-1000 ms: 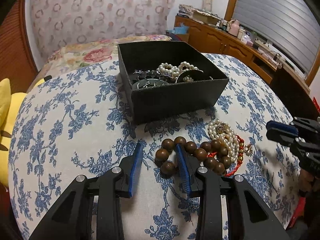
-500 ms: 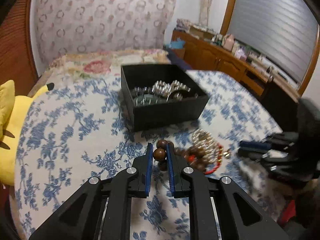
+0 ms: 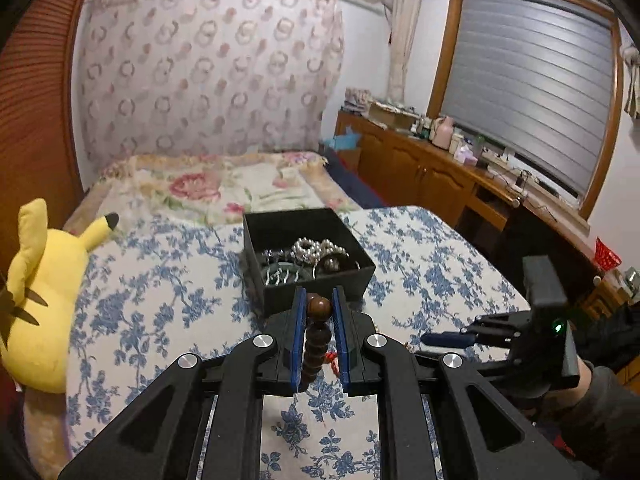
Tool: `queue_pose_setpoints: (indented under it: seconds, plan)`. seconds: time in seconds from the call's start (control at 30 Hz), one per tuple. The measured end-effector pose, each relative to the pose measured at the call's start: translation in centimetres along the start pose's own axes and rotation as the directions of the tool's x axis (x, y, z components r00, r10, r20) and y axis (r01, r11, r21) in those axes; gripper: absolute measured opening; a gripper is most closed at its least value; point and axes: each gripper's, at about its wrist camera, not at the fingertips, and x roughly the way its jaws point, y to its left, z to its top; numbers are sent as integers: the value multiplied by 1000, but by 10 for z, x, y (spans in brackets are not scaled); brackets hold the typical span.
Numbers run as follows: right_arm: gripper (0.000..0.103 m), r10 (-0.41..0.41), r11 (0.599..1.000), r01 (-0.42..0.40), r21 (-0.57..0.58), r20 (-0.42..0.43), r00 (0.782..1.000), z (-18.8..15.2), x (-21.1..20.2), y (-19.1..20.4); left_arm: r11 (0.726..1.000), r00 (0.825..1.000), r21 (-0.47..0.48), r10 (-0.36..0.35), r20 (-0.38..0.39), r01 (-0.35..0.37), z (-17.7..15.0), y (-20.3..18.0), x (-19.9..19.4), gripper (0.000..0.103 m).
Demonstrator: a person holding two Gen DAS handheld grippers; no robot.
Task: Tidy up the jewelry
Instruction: 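Carry the bead bracelet to the box while the right tool grasps the gold charm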
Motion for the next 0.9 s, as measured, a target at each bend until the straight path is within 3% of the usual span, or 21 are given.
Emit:
queue_pose_setpoints:
  seconds: [0.43,0.57,0.9]
  plan:
    - [27,-70,995,66,-81,-49,996,6,19,10,1000,1000,-9,0,3,0,-5,5,-2,12]
    - [17,-47,995,42,-86,-55,997,7,20,10,1000,1000,-9,-1,8,1,-5,5,-2,12]
    - [16,-23,996,23,-87,-4,1000,17,5,9,1000,999,5,-7,34,6,11,5,-2,12]
